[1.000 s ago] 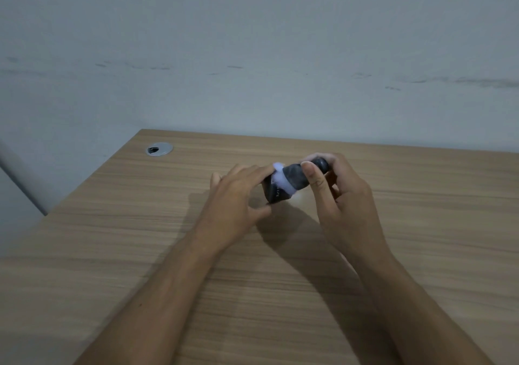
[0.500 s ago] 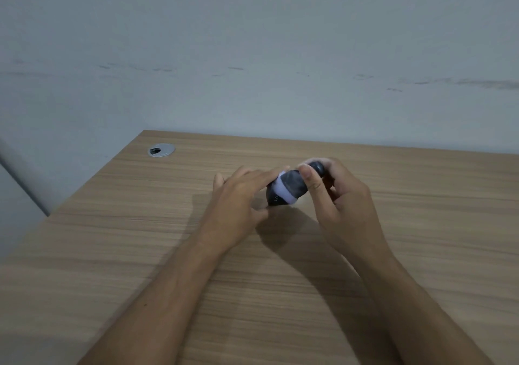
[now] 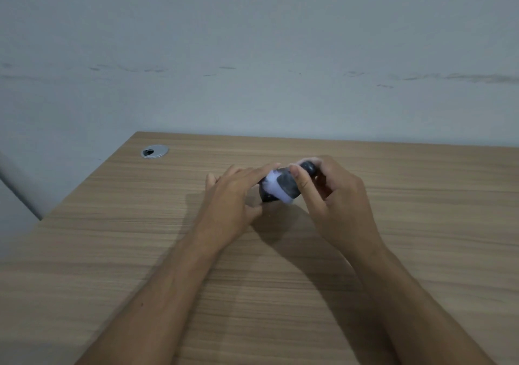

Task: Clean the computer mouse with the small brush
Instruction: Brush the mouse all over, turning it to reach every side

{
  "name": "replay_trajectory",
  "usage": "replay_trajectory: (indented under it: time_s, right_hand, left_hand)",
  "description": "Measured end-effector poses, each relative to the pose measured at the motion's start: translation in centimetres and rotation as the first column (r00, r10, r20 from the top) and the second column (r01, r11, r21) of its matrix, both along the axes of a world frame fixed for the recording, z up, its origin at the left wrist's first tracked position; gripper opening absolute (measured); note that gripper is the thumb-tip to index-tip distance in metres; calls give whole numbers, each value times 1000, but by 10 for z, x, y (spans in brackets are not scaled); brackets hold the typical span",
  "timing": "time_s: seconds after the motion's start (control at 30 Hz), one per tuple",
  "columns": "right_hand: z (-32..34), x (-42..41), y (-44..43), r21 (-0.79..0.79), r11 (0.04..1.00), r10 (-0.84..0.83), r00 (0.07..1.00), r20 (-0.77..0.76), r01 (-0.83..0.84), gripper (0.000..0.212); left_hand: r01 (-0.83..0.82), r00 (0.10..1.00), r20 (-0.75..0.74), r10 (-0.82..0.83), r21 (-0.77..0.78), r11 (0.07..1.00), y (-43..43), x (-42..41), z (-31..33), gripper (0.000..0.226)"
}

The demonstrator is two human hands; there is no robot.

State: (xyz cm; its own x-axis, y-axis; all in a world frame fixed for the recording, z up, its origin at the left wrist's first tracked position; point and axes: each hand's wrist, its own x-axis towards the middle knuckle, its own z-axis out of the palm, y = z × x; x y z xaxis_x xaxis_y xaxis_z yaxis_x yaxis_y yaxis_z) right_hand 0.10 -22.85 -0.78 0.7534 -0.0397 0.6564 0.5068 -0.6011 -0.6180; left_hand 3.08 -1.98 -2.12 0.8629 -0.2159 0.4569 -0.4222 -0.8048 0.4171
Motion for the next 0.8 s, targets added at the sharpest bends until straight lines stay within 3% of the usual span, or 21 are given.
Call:
replay_trajectory:
  time_s: [0.13,0.27,0.33,0.57,0.8]
  right_hand:
    - [-3,2,-7,70,987,-146,989,11,145,17]
    - [2,-6,6,29,997,66,998,-15,-65,13]
    - [3,-6,6,14,995,96,995,-21,-95,12]
    - [-5,7,-14,115,970,-214,977,-20,215,15]
    - [3,-2,-2,92,995,41,997,-58,-36,17]
  left_hand:
    - [35,999,18,-35,-9,999,0,-1,-1,76]
    - [1,1000,-23,-3,-77,997,-1,1,-1,80]
    - [1,1000,-27,-3,-92,996,0,1,-1,78]
    - [46,999,3,-46,-83,996,1,0,-3,66]
    - [45,999,7,-45,-69,997,4,0,-2,67]
